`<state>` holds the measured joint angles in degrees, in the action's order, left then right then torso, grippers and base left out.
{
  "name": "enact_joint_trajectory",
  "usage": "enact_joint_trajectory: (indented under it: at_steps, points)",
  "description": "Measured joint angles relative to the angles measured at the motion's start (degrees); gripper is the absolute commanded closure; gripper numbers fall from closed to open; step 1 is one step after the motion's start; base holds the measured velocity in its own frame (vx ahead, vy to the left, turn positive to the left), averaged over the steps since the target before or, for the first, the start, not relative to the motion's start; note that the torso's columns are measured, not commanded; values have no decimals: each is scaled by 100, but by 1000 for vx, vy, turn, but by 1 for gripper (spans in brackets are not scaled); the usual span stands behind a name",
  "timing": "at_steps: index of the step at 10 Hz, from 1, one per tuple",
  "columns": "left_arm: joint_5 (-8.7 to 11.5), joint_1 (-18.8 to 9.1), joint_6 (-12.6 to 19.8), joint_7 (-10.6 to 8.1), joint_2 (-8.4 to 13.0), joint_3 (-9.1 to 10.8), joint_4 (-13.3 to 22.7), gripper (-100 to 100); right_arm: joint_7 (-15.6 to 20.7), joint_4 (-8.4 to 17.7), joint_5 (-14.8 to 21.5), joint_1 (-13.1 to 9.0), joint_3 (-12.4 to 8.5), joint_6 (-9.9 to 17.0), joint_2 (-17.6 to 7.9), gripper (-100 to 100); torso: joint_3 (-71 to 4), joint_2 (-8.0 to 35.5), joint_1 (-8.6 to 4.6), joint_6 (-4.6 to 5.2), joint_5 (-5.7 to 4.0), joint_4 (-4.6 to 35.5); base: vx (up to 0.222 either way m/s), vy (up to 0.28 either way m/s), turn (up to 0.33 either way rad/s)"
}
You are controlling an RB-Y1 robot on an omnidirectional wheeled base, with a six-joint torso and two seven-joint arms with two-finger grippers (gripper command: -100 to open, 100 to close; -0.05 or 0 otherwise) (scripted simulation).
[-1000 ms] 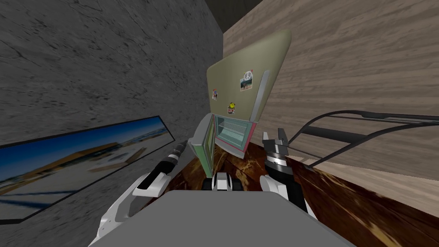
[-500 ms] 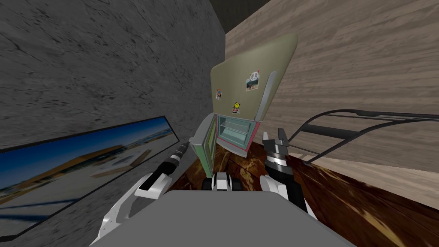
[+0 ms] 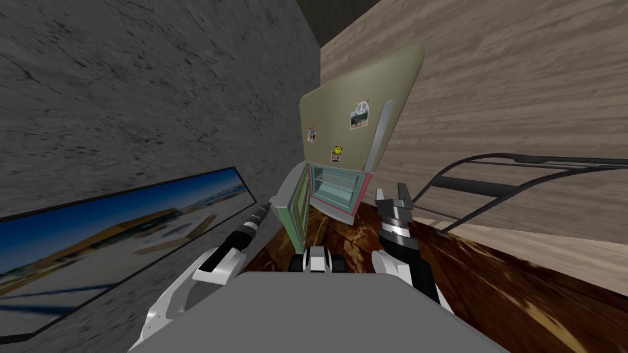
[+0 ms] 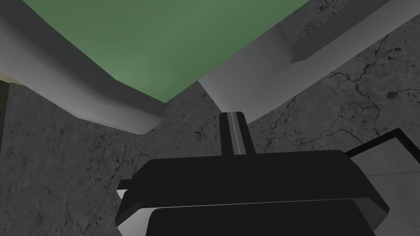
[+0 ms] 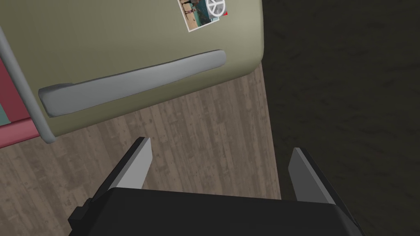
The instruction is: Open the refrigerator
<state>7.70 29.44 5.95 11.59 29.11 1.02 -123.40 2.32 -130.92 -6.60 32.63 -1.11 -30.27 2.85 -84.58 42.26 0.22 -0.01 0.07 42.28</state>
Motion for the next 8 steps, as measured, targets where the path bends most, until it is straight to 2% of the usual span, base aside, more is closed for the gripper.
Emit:
enact_joint_trajectory:
  at_steps: [2,4,5,7,8]
  points:
    - [0,0,0,0,1,1,1,100,0,0,0,0,1,0,0,0,2,4,-31,1,-9,1,-9,58,-57]
    - [22,-8,-32,-5,74,-84,-7,100,0,0,0,0,-2,0,-2,0,3,4,34,0,10,1,-4,242,-76]
    - [31,15,-51,-6,107,-116,-27,-100,0,0,0,0,-2,0,-3,0,0,-1,13,-1,5,0,14,121,32]
    - [89,137,39,-25,186,-59,-267,-100,0,0,0,0,0,0,1,0,-2,-2,-91,0,-27,-1,16,-27,88]
    - [116,219,107,-28,217,-33,-423,-100,0,0,0,0,1,0,1,0,1,2,-78,1,-25,0,13,-48,82]
